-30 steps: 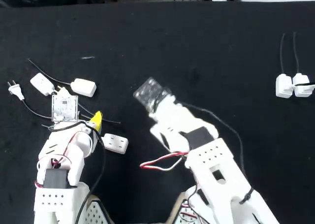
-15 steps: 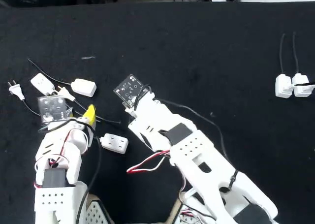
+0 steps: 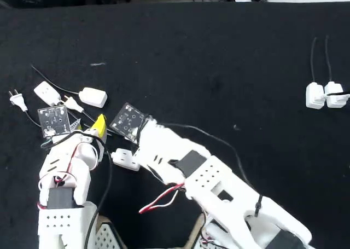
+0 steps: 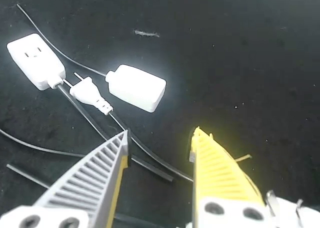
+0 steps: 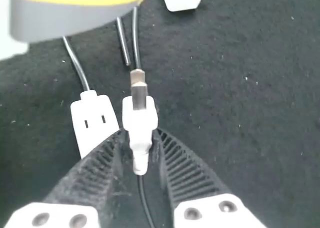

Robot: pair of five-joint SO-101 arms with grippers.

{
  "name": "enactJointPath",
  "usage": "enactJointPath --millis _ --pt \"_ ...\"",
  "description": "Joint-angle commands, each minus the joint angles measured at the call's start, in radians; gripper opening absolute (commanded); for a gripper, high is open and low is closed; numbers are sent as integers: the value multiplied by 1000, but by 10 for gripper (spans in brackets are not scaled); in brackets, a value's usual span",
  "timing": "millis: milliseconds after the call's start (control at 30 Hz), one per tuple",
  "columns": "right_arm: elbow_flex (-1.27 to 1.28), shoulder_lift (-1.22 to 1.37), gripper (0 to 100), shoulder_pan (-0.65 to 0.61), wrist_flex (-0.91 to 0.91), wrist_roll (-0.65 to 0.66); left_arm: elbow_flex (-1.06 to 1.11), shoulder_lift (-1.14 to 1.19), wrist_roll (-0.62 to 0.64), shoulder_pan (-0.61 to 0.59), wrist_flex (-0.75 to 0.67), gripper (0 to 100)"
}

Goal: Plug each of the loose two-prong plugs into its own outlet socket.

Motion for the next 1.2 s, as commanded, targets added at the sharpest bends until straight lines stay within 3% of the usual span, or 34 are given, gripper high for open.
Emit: enactJointPath --millis 0,233,700,867,1167 --pt "-5 -39 11 -20 -31 21 -120 -12 9 58 83 206" --pt "-5 -38 11 -21 -32 23 -150 -12 6 150 126 206" --pt "-5 -38 11 -49 -32 23 -183 -12 6 177 126 206" --pt "-5 -38 11 -48 -31 23 -160 -11 -112 263 127 206" --pt "-24 -51 11 -48 21 15 -124 -11 -133 191 118 206"
